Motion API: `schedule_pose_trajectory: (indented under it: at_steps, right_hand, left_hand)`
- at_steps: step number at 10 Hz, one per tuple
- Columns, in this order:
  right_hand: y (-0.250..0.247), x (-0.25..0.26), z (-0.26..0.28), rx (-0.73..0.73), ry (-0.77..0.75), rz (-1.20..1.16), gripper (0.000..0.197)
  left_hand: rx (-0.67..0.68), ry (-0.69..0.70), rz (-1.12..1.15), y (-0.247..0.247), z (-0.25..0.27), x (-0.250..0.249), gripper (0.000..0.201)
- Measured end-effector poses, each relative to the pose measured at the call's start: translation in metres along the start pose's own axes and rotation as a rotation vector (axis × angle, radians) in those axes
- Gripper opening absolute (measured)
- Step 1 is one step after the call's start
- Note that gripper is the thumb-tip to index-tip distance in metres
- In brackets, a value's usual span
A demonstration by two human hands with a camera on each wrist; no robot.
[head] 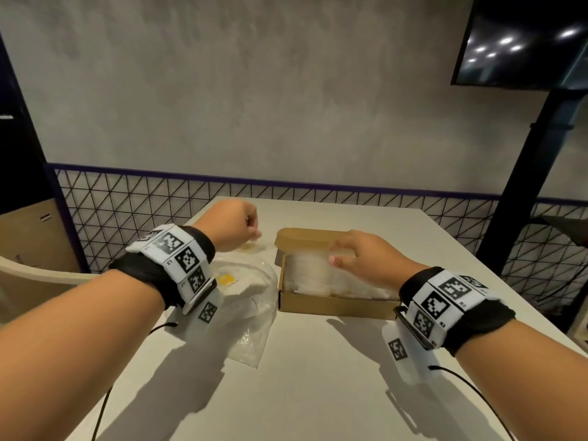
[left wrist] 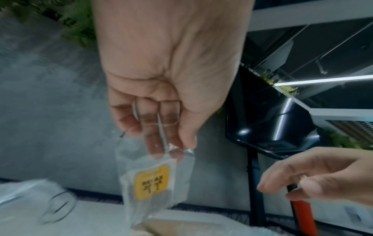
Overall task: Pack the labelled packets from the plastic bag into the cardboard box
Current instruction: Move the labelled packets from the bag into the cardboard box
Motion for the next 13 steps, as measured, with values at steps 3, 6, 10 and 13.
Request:
schedule_pose_trajectory:
  at_steps: [3,6,10,13]
  right_hand:
    - [-0.015,0.041,-0.003,-0.154,-0.005,-0.129,0.022]
    - [-0.006,0.023,-0.009,-0.214,0.022,-0.096,0.011]
    - [0.005,0.002,-0.013,-0.198,0.039,-0.105,0.013]
    - [0.018,-0.002,-0.016,-0.162,0.032,-0.119,0.012]
  left_hand:
    - [0.106,0.127,0.538,0.010,0.006,-0.040,0.015]
    - [0.150,-0.099,0.150,0.008,-0.009,0.022,0.011]
    - [0.445,-0.490,-0.545,0.053,-0.008,0.096,0.059]
    - [0.331,-0.506,-0.434,0.057,-0.041,0.134,0.052]
Point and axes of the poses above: each hand's wrist, its own z-axis away from the middle knuckle, its own y-axis out of the palm, x = y × z, the point moved 1 cm from there along -z, towards the middle knuckle, and after that the axes turned 14 degrees about z, right-handed, at the moved point
